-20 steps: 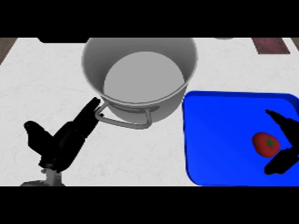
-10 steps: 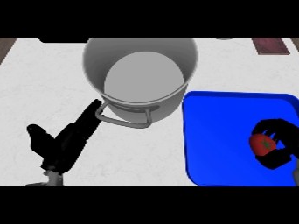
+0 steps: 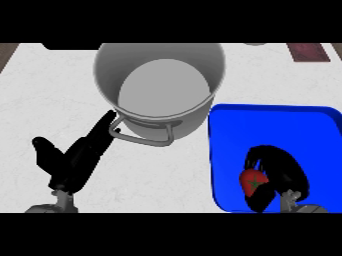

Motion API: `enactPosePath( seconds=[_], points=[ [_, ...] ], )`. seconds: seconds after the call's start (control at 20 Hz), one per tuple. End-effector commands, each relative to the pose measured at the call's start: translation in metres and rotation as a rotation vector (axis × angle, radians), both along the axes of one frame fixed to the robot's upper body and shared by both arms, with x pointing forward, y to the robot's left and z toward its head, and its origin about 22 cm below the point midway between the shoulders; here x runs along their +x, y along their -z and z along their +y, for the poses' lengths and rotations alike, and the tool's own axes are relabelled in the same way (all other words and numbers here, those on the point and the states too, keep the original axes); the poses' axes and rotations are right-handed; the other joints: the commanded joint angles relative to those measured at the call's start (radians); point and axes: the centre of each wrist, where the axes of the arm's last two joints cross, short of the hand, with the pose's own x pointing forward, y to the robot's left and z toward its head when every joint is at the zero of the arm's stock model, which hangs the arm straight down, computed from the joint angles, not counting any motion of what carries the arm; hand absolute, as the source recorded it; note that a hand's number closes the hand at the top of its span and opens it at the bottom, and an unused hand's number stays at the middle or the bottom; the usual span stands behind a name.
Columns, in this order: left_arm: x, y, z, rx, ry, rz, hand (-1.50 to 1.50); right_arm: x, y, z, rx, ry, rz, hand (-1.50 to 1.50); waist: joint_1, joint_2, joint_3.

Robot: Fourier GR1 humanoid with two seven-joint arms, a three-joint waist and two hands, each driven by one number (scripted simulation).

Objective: Pick the tomato from the tray and place it in the pot

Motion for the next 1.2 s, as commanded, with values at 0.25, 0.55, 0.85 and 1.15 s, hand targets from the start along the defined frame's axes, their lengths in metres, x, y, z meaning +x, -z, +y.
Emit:
enactPosePath(
  seconds=[0.25, 0.55, 0.85, 1.15],
  points=[
    [-0.003, -0.004, -0.005, 0.03, -0.012, 0.005, 0.0, -0.052, -0.019, 0.066, -0.065, -0.025, -0.075, 1.5, 0.0, 0.001, 0.002],
    [0.0, -0.004, 0.019, 0.016, -0.008, 0.009, 0.0, -0.044, -0.068, 0.067, -0.171, 0.107, -0.336, 1.5, -0.007, -0.001, 0.001],
    [-0.007, -0.008, -0.006, 0.009, 0.009, 0.015, 0.0, -0.067, -0.138, 0.067, -0.097, 0.121, -0.534, 1.5, 0.003, -0.002, 0.001],
    [0.004, 0.001, 0.01, 0.006, 0.021, 0.008, 0.0, -0.069, -0.191, 0.08, -0.007, 0.026, -0.731, 1.5, 0.01, 0.003, 0.0]
  ],
)
